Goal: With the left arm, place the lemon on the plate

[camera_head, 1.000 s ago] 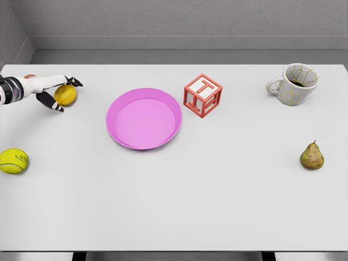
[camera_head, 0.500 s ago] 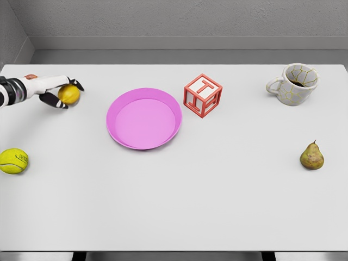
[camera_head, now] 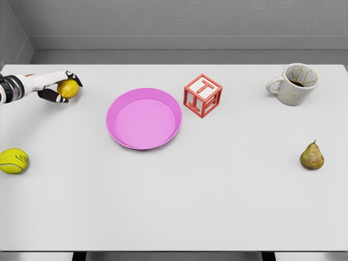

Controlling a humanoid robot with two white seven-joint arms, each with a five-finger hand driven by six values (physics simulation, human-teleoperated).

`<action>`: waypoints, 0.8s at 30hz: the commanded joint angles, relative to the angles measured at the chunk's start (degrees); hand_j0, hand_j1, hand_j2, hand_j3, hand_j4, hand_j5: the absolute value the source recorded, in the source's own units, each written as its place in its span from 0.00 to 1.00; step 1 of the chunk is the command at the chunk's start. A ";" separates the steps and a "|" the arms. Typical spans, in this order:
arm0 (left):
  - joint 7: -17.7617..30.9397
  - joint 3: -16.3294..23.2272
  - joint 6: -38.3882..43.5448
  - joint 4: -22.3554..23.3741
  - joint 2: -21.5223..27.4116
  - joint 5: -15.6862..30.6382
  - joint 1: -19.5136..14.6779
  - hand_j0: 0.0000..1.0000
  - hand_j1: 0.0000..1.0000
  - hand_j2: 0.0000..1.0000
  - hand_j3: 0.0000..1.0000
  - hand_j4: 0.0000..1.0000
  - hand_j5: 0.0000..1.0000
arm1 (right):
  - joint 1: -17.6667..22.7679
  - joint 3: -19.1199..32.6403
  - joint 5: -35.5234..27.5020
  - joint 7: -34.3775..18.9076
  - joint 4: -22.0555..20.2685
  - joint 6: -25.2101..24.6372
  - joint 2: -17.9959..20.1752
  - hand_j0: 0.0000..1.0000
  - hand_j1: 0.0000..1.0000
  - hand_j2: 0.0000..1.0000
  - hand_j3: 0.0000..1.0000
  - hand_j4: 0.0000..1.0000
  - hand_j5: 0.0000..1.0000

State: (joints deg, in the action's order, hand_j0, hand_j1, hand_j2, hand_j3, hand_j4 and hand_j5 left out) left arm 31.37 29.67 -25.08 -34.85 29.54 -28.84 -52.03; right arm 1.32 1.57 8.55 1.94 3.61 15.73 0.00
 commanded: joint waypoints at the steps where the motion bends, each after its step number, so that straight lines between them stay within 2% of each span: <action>1: -0.08 -0.84 0.03 -1.01 0.08 0.45 0.00 0.48 0.48 0.48 0.48 0.48 0.48 | 0.00 0.01 -0.02 -0.01 -0.01 0.00 0.00 1.00 1.00 1.00 1.00 1.00 1.00; 5: 0.01 -0.93 -0.50 -1.89 0.08 0.45 0.09 0.46 0.46 0.46 0.46 0.46 0.46 | 0.00 0.01 -0.02 -0.01 -0.01 0.00 0.00 1.00 1.00 1.00 1.00 1.00 1.00; 14: 0.01 -1.02 -0.50 -9.00 0.16 0.54 0.88 0.45 0.45 0.45 0.45 0.45 0.45 | 0.00 0.01 -0.02 -0.01 -0.01 0.00 0.00 1.00 1.00 1.00 1.00 1.00 1.00; 18: 0.01 -1.02 -0.58 -9.89 0.16 1.68 0.97 0.44 0.44 0.44 0.44 0.44 0.44 | 0.00 0.01 -0.02 -0.01 -0.01 0.00 0.00 1.00 1.00 1.00 1.00 1.00 1.00; 24: 0.01 -1.02 -0.58 -14.28 0.16 1.85 2.20 0.43 0.43 0.43 0.43 0.43 0.43 | 0.00 0.01 -0.02 -0.01 -0.01 0.00 0.00 1.00 1.00 1.00 1.00 1.00 1.00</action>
State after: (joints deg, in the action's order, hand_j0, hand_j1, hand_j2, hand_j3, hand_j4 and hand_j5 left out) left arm 31.48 28.77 -25.74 -47.98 29.68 -27.40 -49.83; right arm 1.32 1.57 8.55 1.94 3.61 15.73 0.00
